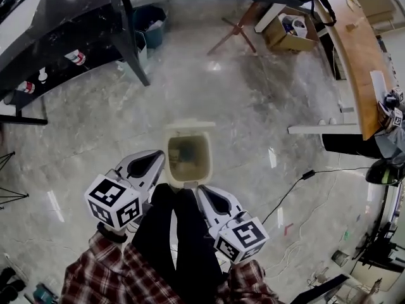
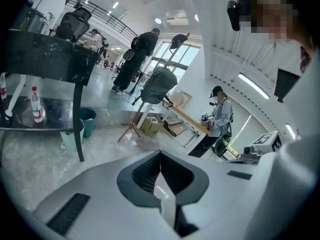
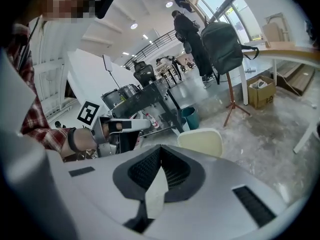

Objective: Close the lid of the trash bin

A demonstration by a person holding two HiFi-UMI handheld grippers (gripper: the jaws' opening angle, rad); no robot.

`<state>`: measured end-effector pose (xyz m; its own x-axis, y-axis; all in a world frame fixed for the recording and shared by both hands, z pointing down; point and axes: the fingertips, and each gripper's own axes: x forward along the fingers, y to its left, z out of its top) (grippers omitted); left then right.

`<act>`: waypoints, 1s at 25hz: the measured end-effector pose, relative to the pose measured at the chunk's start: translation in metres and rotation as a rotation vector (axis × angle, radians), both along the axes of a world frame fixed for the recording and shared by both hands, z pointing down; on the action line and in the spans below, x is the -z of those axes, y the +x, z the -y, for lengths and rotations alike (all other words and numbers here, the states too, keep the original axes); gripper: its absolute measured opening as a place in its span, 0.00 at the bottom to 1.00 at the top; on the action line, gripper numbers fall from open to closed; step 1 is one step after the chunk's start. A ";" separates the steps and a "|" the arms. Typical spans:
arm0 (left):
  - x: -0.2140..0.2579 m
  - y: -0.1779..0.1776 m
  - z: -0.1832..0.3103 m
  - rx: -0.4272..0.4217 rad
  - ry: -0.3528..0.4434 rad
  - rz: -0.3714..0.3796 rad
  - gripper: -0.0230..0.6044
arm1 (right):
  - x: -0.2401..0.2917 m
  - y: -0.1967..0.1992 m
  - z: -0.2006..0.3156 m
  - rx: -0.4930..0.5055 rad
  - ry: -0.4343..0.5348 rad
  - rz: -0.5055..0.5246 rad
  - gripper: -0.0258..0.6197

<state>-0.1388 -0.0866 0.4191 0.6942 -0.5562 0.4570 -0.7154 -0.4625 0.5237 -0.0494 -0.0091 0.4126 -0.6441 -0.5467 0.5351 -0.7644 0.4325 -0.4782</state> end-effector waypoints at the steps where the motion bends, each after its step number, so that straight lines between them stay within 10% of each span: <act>1: -0.013 0.002 0.003 0.005 -0.007 0.000 0.06 | -0.013 0.000 0.001 0.011 -0.011 0.003 0.06; 14: -0.072 0.024 0.066 -0.018 0.065 0.003 0.06 | -0.096 0.015 0.010 0.026 -0.068 0.049 0.06; 25: -0.088 0.043 0.112 -0.323 0.037 0.112 0.09 | -0.106 0.025 0.006 0.026 -0.109 0.073 0.06</act>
